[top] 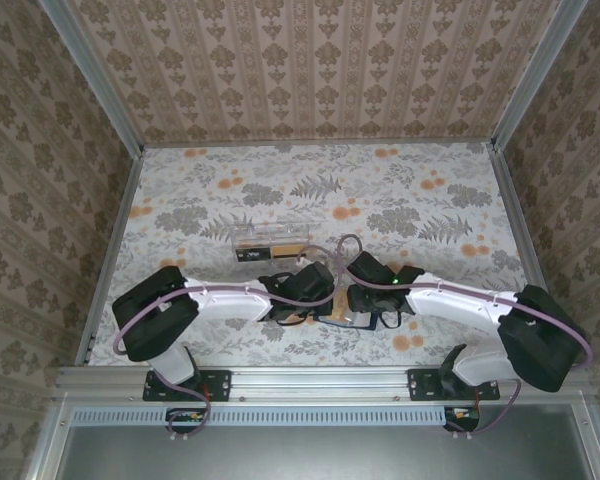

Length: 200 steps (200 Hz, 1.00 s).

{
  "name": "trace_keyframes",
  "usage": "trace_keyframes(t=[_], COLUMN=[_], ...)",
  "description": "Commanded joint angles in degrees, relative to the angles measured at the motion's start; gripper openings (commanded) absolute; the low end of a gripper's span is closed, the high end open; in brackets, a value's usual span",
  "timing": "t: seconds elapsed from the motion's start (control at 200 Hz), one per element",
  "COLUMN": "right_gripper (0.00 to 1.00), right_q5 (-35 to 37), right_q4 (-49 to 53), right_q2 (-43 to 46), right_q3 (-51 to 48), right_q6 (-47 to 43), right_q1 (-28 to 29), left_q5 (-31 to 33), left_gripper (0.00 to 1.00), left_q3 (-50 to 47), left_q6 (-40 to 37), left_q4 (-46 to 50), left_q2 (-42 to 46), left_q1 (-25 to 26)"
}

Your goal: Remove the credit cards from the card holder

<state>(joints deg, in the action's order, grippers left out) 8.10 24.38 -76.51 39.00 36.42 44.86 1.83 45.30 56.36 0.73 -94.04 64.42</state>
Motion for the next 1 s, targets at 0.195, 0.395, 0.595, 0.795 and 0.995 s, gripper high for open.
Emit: trace_keyframes(t=[0.195,0.395,0.595,0.795,0.995], right_gripper=[0.46,0.56,0.72,0.79,0.79], right_q5=[0.82,1.76,-0.43,-0.12,-1.76], right_q4=[3.04,5.67,4.9,5.16,4.1], right_q2=[4.52,10.15,8.33,-2.73,-10.67], right_q3=[-2.42,-2.1,3.81,11.08,13.07], right_q6=[0.51,1.1,1.39,2.64,2.96], right_q1=[-1.43,-2.15,-2.34,-3.02,-4.08], left_q5=[3.71,3.44,3.67,3.62,3.65], left_gripper=[0.0,0.0,0.0,0.0,0.0], left_q3=[-1.9,-0.87,1.12,0.87,1.11], left_q6=[5.52,4.36,3.21,3.17,3.48], left_q4=[4.79,4.58,5.65,5.6,5.71], left_q2=[-1.5,-1.5,-2.78,-2.59,-2.49], left_q1=[-0.44,0.12,1.06,1.06,1.06])
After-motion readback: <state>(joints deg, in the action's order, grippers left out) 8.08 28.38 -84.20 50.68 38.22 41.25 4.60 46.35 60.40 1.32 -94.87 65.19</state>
